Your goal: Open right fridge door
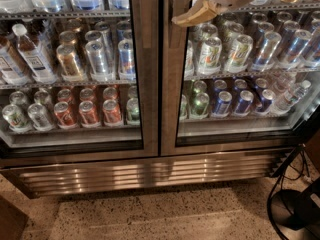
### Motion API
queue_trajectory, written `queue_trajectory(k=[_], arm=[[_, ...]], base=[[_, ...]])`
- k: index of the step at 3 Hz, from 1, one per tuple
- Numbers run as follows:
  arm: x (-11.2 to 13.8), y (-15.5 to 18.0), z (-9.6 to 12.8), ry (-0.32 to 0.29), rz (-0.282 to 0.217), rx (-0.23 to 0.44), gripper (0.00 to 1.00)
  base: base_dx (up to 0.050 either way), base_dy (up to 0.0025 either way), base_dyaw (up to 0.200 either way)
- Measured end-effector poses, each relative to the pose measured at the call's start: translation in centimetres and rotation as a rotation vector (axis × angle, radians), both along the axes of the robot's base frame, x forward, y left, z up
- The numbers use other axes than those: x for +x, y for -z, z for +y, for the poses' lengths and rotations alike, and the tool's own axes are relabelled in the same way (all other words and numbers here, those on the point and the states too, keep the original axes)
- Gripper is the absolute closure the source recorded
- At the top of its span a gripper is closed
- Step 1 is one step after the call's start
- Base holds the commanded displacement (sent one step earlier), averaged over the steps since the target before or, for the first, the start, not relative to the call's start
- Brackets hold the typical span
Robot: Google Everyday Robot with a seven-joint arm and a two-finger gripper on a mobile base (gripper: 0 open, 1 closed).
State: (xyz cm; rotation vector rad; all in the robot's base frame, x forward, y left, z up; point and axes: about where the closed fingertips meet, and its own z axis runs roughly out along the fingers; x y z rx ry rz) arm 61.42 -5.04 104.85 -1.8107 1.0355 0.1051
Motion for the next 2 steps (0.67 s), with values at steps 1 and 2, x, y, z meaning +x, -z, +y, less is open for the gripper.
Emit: queue_trajectory(k=[1, 2], arm=[[0.00, 0.00, 0.00, 0.000, 0.000, 0.000, 1.00], [-0.02, -0.15, 0.22, -0.015, -0.017, 0.007, 1.00]], base=[[0.000, 0.00000, 0.000], [0.000, 0.00000, 0.000]])
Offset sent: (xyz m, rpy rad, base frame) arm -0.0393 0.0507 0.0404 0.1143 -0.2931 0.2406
